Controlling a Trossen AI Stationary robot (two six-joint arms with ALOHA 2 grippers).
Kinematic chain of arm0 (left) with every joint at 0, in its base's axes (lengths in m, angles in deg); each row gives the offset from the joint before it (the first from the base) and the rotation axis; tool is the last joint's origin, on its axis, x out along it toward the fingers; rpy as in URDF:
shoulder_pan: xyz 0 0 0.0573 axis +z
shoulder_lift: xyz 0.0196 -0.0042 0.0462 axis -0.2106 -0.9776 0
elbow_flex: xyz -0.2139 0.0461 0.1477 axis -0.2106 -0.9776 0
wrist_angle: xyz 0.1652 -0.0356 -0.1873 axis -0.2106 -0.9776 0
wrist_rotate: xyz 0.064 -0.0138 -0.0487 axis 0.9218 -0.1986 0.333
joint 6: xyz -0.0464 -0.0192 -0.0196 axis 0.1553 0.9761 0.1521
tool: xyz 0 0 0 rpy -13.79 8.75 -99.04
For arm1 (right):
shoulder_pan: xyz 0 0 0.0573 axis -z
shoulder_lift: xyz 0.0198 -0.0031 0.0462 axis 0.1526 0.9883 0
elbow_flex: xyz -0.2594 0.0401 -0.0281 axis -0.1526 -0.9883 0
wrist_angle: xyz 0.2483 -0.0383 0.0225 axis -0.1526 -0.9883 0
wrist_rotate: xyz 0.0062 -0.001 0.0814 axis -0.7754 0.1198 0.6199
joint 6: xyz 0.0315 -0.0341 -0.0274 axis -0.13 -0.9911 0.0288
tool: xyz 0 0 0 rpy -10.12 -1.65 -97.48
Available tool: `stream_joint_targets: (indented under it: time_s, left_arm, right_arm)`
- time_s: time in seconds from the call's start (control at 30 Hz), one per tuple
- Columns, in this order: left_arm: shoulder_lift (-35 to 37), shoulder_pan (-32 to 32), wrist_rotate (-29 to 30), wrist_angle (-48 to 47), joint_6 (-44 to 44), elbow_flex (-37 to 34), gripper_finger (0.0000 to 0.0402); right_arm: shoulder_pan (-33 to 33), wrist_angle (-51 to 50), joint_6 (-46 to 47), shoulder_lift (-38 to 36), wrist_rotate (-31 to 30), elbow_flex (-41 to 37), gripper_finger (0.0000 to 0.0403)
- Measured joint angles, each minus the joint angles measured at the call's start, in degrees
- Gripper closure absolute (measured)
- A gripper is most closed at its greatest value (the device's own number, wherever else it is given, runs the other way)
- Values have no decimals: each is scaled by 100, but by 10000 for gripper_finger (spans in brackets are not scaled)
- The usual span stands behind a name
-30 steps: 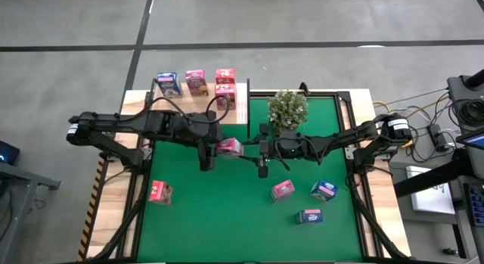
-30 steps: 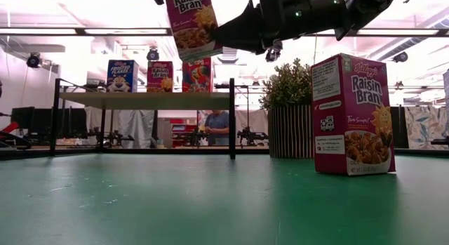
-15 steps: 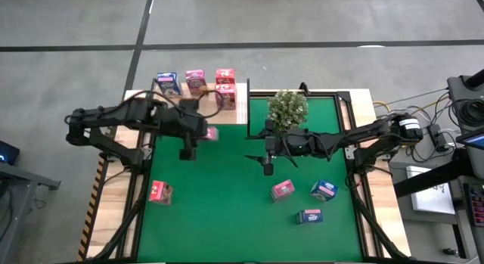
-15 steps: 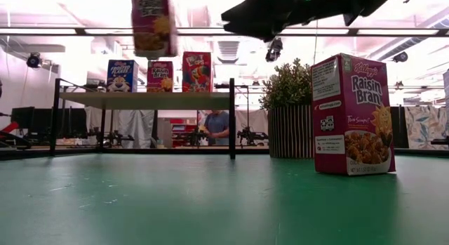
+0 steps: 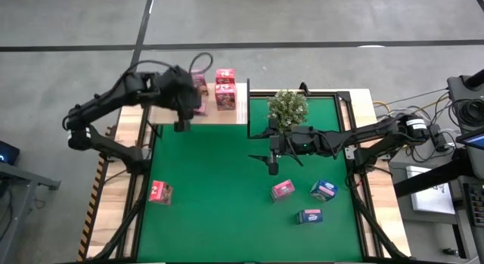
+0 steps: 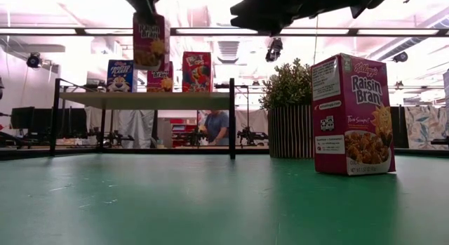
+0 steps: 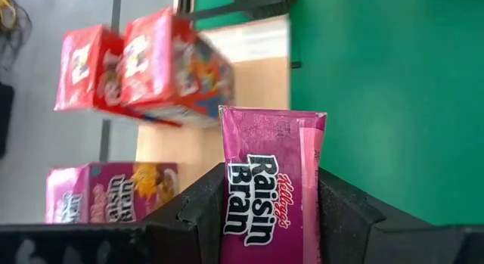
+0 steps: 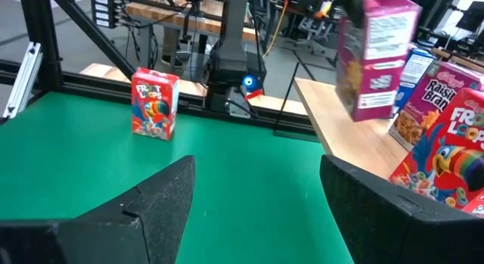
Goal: Stack cereal on shelf
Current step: Put the top pink cereal box on the shelf
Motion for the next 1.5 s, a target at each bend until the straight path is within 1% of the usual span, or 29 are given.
stream_joint_targets:
  time_s: [0.3, 0.4, 0.57, 0.8, 1.13, 1.3, 1.5]
  left_arm:
    - [-130, 1604, -1546, 330, -848, -90, 255]
    - [-204, 1994, -1863, 379, -1014, -189, 255]
    - [-357, 2280, -1911, 394, -1200, -407, 255]
    - [-635, 2294, -1991, 561, -1287, -441, 254]
    - [-751, 2352, -1934, 597, -1236, -437, 234]
    - [-728, 2363, -1609, 597, -1234, -441, 218]
    - [-697, 2363, -1583, 593, -1257, -430, 209]
  right_arm:
    - [0, -6, 25, 36, 0, 0, 135]
    - [0, -6, 48, 88, 0, -4, 133]
    - [0, -10, 115, 156, 0, -4, 132]
    - [0, -7, 153, 165, 0, -4, 137]
    - [0, -8, 192, 165, 0, -4, 124]
    - [0, -8, 193, 165, 0, -4, 126]
    - [0, -10, 239, 165, 0, -4, 122]
